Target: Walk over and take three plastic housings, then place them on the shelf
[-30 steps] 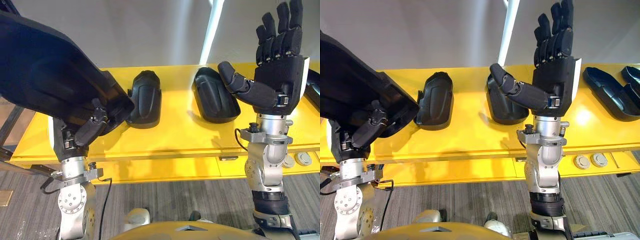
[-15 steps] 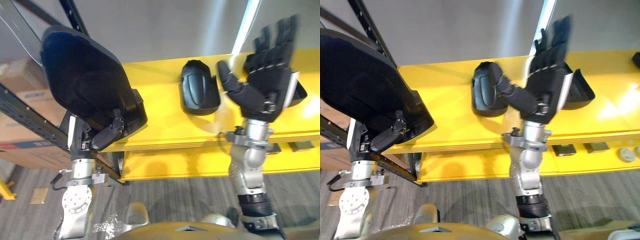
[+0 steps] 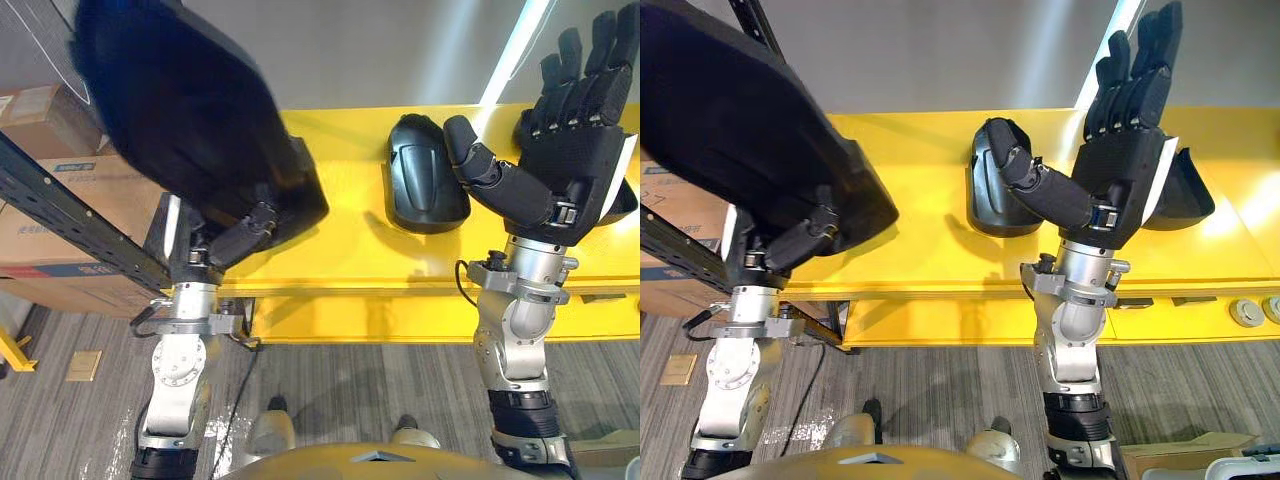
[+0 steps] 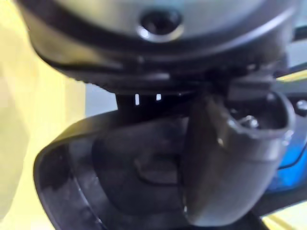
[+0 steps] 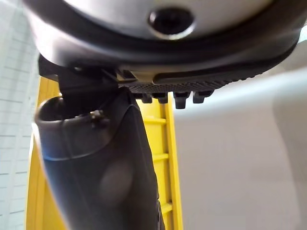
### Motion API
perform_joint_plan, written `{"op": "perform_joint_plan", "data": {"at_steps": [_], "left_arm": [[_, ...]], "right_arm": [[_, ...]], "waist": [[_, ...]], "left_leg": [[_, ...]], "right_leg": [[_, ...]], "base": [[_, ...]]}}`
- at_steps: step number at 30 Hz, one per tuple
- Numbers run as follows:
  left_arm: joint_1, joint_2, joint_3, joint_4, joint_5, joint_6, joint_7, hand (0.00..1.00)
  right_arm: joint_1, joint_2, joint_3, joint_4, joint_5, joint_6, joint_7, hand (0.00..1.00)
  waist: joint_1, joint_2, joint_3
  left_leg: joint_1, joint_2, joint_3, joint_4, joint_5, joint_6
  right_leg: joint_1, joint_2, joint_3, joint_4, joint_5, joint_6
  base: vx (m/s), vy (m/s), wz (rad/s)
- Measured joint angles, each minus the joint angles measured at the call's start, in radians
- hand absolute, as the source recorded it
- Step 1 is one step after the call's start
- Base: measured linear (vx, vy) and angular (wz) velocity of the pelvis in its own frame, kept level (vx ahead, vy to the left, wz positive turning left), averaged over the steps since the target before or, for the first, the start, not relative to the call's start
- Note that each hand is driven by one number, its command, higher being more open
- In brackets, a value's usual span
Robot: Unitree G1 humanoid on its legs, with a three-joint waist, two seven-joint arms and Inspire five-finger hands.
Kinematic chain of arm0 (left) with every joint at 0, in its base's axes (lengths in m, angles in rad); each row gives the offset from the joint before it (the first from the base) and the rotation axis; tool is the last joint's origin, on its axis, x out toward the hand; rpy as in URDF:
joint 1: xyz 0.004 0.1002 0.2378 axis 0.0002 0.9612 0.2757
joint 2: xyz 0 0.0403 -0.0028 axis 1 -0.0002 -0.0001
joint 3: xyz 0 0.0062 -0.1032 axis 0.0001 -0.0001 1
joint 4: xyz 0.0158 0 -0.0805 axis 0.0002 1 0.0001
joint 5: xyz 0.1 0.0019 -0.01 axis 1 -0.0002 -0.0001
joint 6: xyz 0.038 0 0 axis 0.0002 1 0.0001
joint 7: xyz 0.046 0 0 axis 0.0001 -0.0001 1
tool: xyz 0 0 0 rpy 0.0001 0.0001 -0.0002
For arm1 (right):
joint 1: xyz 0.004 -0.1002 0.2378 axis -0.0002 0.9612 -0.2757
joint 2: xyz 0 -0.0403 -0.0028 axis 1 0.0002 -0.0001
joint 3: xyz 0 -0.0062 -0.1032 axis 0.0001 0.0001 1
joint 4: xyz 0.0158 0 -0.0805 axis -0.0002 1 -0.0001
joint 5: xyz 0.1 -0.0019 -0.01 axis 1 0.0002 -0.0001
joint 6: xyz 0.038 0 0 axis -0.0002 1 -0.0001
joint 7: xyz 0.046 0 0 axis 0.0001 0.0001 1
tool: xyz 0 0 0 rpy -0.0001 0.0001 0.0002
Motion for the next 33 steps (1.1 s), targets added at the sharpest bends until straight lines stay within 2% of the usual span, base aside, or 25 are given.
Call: {"op": "perform_joint_plan", "data": {"at_steps": [4, 8, 11, 12, 15, 17, 19, 22, 26, 29, 33], "left_arm": [[-0.004, 0.007, 0.006, -0.019, 0.027, 0.042, 0.004, 0.00], [-0.059, 0.049, 0.043, -0.006, 0.019, 0.168, 0.010, 0.00], [-0.111, 0.050, 0.050, 0.029, 0.017, 0.216, 0.017, 0.00], [-0.163, 0.060, 0.050, 0.062, 0.017, 0.235, 0.027, 0.00], [-0.291, 0.103, 0.053, 0.147, -0.004, 0.252, 0.052, 0.00], [-0.379, 0.131, 0.059, 0.195, -0.048, 0.262, 0.053, 0.00], [-0.466, 0.143, 0.059, 0.227, -0.116, 0.280, 0.055, 0.00], [-0.485, 0.147, 0.059, 0.227, -0.208, 0.289, 0.033, 0.00], [-0.486, 0.148, 0.061, 0.227, -0.306, 0.341, 0.012, 0.00], [-0.493, 0.150, 0.061, 0.232, -0.349, 0.364, 0.009, 0.00], [-0.560, 0.194, 0.073, 0.304, -0.372, 0.386, -0.003, 0.00]], "right_arm": [[0.000, -0.043, -0.037, -0.016, 0.018, 0.032, 0.066, 1.00], [0.001, -0.048, -0.055, -0.026, 0.080, 0.064, 0.126, 1.00], [-0.001, -0.049, -0.056, -0.026, 0.096, 0.080, 0.157, 1.00], [-0.021, -0.049, -0.050, -0.027, 0.095, 0.093, 0.175, 1.00], [-0.108, -0.054, -0.013, -0.026, 0.095, 0.122, 0.181, 1.00], [-0.186, -0.057, 0.012, -0.025, 0.094, 0.131, 0.179, 1.00], [-0.258, -0.069, 0.041, -0.025, 0.094, 0.145, 0.173, 1.00], [-0.267, -0.085, 0.074, -0.028, 0.096, 0.169, 0.187, 1.00], [-0.265, -0.086, 0.085, -0.064, 0.098, 0.211, 0.226, 1.00], [-0.265, -0.096, 0.089, -0.108, 0.120, 0.213, 0.231, 1.00], [-0.266, -0.131, 0.106, -0.148, 0.131, 0.213, 0.252, 1.00]], "waist": [[-0.001, 0.018, -0.003], [-0.019, 0.022, -0.001], [-0.025, 0.029, 0.015], [-0.025, 0.036, 0.037], [-0.025, 0.047, 0.089], [-0.026, 0.045, 0.142], [-0.027, 0.031, 0.206], [-0.025, 0.019, 0.224], [-0.027, 0.021, 0.226], [-0.029, 0.021, 0.226], [-0.042, 0.023, 0.226]], "left_leg": [[0.044, 0.012, 0.032, -0.100, 0.052, -0.007], [0.043, -0.001, 0.058, -0.127, 0.071, -0.001], [0.044, -0.007, 0.057, -0.133, 0.082, 0.003], [0.037, -0.008, 0.059, -0.134, 0.089, 0.006], [-0.005, -0.011, 0.059, -0.131, 0.113, 0.013], [-0.035, -0.019, 0.064, -0.112, 0.121, 0.016], [-0.050, -0.043, 0.070, -0.077, 0.120, 0.017], [-0.052, -0.056, 0.085, -0.069, 0.118, 0.019], [-0.054, -0.064, 0.122, -0.062, 0.115, 0.025], [-0.053, -0.070, 0.142, -0.062, 0.116, 0.027], [-0.052, -0.078, 0.176, -0.067, 0.124, 0.042]], "right_leg": [[-0.028, 0.010, 0.025, 0.018, -0.001, -0.003], [-0.070, -0.004, 0.054, 0.044, 0.001, 0.001], [-0.077, -0.011, 0.055, 0.055, 0.001, 0.001], [-0.096, -0.014, 0.059, 0.073, -0.003, -0.002], [-0.166, -0.021, 0.071, 0.125, -0.019, -0.016], [-0.220, -0.035, 0.090, 0.182, -0.030, -0.017], [-0.274, -0.069, 0.119, 0.281, -0.054, -0.010], [-0.311, -0.090, 0.139, 0.349, -0.086, -0.008], [-0.340, -0.104, 0.162, 0.389, -0.111, -0.007], [-0.351, -0.111, 0.173, 0.400, -0.116, -0.006], [-0.355, -0.122, 0.175, 0.403, -0.122, -0.003]], "base": [[-0.03, -0.045, -0.14], [-0.04, 0.022, -0.14], [-0.05, 0.010, -0.01], [-0.12, -0.001, -0.03], [-0.13, -0.010, -0.03], [-0.16, -0.005, -0.08], [-0.12, 0.016, -0.04], [-0.07, -0.011, -0.03], [-0.05, -0.021, -0.08], [-0.01, -0.003, -0.07], [-0.01, -0.001, 0.02]]}}
